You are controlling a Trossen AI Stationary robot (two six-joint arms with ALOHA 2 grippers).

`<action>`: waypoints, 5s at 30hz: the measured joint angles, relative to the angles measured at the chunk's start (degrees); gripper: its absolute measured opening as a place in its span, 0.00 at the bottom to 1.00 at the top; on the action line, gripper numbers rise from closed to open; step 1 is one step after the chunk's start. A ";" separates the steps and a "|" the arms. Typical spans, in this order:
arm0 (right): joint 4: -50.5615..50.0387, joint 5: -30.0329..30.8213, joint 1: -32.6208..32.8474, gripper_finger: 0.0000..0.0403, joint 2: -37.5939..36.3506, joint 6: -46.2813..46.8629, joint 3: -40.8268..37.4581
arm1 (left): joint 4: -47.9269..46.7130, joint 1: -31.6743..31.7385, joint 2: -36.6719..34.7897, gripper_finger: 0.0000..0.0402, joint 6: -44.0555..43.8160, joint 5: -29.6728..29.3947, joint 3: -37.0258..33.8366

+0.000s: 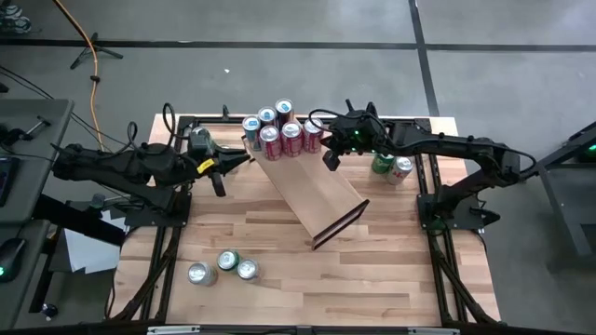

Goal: Place canned beverage on shelf
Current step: Put the red soda can on the shelf aligned with the other red soda cans, then adjust the red soda can on the shelf, then put the top left silver soda can on the shelf

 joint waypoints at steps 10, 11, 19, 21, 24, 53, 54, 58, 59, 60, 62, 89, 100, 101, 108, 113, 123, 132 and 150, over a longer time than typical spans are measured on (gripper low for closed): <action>5.74 -0.87 -0.16 0.00 2.62 -1.15 0.00 | 0.29 0.00 -0.01 0.00 -0.02 0.01 0.00; 5.52 -1.36 -0.16 0.00 2.66 -1.37 0.00 | 0.29 0.00 -0.01 0.00 -0.02 0.01 0.00; -5.47 1.41 -0.30 0.00 0.02 -4.08 -0.02 | 0.29 0.00 -0.79 0.00 0.00 0.01 0.00; -5.22 3.55 -0.75 0.00 0.06 -3.58 -0.02 | 0.24 0.05 -0.88 0.00 0.02 -0.02 0.00; -1.79 7.13 -1.35 0.00 0.58 -1.94 0.00 | 0.34 0.39 -1.00 0.00 0.07 -0.81 0.00; 11.58 9.43 -2.13 0.00 6.58 0.44 -0.02 | 0.73 0.74 -0.95 0.00 0.02 -1.08 0.01; 12.00 9.42 -2.13 0.00 6.58 0.43 -0.02 | 0.73 0.74 -0.95 0.00 0.03 -1.08 0.01; 12.37 9.42 -2.10 0.00 6.58 0.43 -0.02 | 0.71 0.74 -0.95 0.00 0.04 -1.10 0.02; 12.37 9.42 -2.11 0.00 6.58 0.37 -0.02 | 0.71 0.74 -0.95 0.00 0.04 -1.13 0.00; 12.34 9.45 -2.14 0.00 6.58 -0.14 -0.02 | 0.71 0.74 -0.95 0.00 0.04 -1.17 0.00; 10.89 9.89 -2.27 0.00 5.93 -1.76 -0.02 | 0.71 0.74 -0.95 0.00 0.04 -1.17 0.01; 19.01 -0.63 5.43 0.00 7.23 8.04 -0.02 | 1.94 0.74 -5.12 0.00 4.52 -2.57 0.04; 22.46 -0.11 5.44 0.00 10.19 7.93 -0.02 | 2.02 0.74 -5.12 0.00 4.50 -2.56 0.04; 22.55 0.03 5.35 0.00 10.37 7.91 -0.02 | 2.02 0.74 -5.12 0.00 4.48 -2.57 0.04; 23.90 0.31 4.96 0.00 10.95 7.40 -0.02 | 2.02 0.74 -5.12 0.00 4.52 -2.55 0.04; 25.42 0.49 4.96 0.00 10.95 6.40 -0.02 | 2.01 0.74 -5.12 0.00 4.55 -2.59 0.04; 19.70 -8.05 4.96 0.00 2.72 -0.08 0.00 | 1.90 0.71 -4.99 0.00 4.44 -0.16 0.04; 8.76 -17.96 6.92 0.00 -12.54 -0.30 0.00 | 0.73 0.66 -2.95 0.00 2.99 6.14 0.00; 8.72 -19.21 8.58 0.00 -17.60 -0.07 0.00 | 0.69 0.72 -1.75 0.00 3.06 5.23 0.00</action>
